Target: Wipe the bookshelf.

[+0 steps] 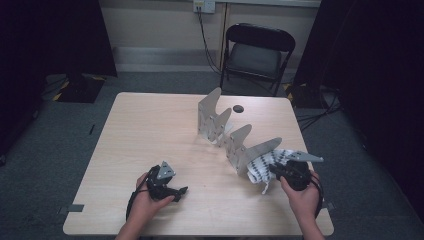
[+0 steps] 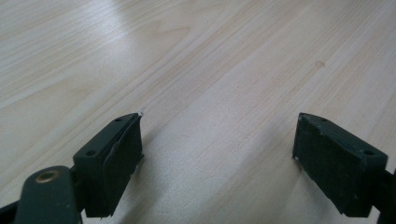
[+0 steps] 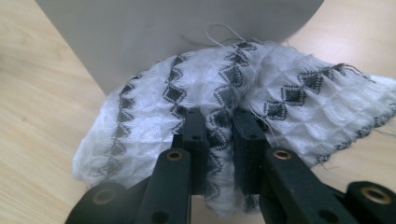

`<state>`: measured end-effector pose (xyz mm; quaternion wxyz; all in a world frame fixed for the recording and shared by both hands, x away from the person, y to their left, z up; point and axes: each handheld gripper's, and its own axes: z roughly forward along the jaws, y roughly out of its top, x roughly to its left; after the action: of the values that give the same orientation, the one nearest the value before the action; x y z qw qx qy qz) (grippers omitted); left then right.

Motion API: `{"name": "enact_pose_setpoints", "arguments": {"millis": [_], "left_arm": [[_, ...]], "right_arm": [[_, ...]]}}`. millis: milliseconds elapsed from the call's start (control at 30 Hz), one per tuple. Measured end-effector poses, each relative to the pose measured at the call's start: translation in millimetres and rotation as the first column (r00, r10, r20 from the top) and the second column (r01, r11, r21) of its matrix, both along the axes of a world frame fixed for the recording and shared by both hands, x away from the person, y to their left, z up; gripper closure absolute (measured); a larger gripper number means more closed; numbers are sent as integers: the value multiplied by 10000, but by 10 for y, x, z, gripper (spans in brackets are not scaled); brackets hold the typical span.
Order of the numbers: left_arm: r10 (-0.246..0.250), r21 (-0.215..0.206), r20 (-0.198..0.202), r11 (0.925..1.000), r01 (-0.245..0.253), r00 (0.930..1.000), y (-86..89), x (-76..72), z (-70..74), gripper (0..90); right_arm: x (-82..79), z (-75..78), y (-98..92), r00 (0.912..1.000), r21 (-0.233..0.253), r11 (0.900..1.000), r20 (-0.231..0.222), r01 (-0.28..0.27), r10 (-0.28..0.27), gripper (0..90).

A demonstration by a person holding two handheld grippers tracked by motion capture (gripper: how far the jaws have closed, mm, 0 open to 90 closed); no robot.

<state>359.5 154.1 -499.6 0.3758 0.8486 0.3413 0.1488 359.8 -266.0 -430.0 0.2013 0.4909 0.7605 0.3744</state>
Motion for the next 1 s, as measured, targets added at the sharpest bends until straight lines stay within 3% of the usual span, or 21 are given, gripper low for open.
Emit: {"name": "enact_pose_setpoints", "arguments": {"millis": [267, 467, 600, 833, 933, 1000], "left_arm": [[2, -3, 0, 10000, -2, 10000, 0, 0, 0, 157], [1, 4, -3, 10000, -1, 10000, 0, 0, 0, 158], [-1, 3, 1, 10000, 1, 10000, 0, 0, 0, 158], [25, 1, 21, 10000, -25, 10000, -2, -1, -1, 157], [26, 4, 22, 10000, -26, 10000, -2, -1, -1, 157], [28, 5, 21, 10000, -28, 10000, -2, -2, -1, 157]], "right_arm": [[6, -371, 45, 9977, -49, 10000, -676, -75, 72, 771], [-5, -508, 27, 9959, -54, 9999, -898, -106, 101, 727], [-28, -474, 31, 9970, -257, 9997, -771, -34, 14, 631], [-122, -297, 128, 9998, -393, 9991, 39, -175, 176, 491], [-120, -308, 204, 9991, -417, 9982, -105, -420, 416, 437], [-106, -369, 247, 9988, -686, 9965, -155, -475, 465, 424]]}}
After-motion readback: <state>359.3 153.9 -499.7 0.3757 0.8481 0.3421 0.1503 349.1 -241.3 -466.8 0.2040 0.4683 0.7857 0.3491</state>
